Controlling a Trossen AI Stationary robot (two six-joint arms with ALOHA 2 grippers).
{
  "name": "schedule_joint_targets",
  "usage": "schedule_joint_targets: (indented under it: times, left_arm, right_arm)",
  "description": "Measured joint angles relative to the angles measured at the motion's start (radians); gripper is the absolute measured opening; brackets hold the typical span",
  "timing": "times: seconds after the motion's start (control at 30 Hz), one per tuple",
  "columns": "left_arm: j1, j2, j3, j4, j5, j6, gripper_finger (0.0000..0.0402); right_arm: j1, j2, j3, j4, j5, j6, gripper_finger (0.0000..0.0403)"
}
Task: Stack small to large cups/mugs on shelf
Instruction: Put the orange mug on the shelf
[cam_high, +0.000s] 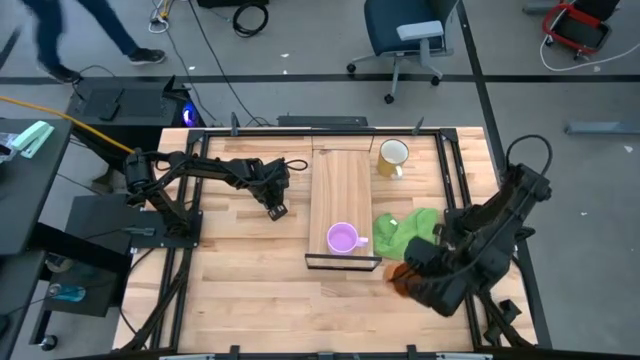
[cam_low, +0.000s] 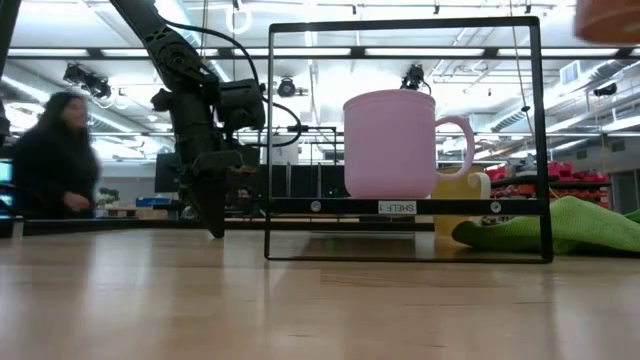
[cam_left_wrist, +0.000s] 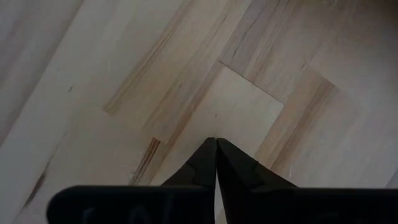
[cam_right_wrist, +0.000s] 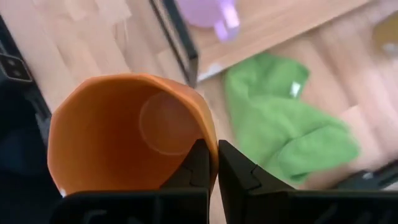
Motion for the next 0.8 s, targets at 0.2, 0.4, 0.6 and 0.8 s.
schedule_joint_targets:
  times: [0.2,0.4,0.6,0.8]
  left_arm:
    - [0.000,0.000,0.000,0.000,0.000,0.000,0.0017]
    - [0.000,0.000,0.000,0.000,0.000,0.000,0.0012]
    - [0.000,0.000,0.000,0.002,0.000,-0.004,0.0023]
    - [0.004,0.000,0.000,0.002,0.001,-0.002,0.0012]
  right_arm:
    - [-0.061,-0.075,0.000,0.002,0.025,-0.100,0.0013]
    - [-0.126,-0.171,0.000,0.006,0.105,-0.191,0.0013]
    - [-0.281,-0.251,0.000,0.007,0.197,-0.438,0.0013]
    - [-0.520,-0.287,0.000,0.100,0.206,-0.805,0.0013]
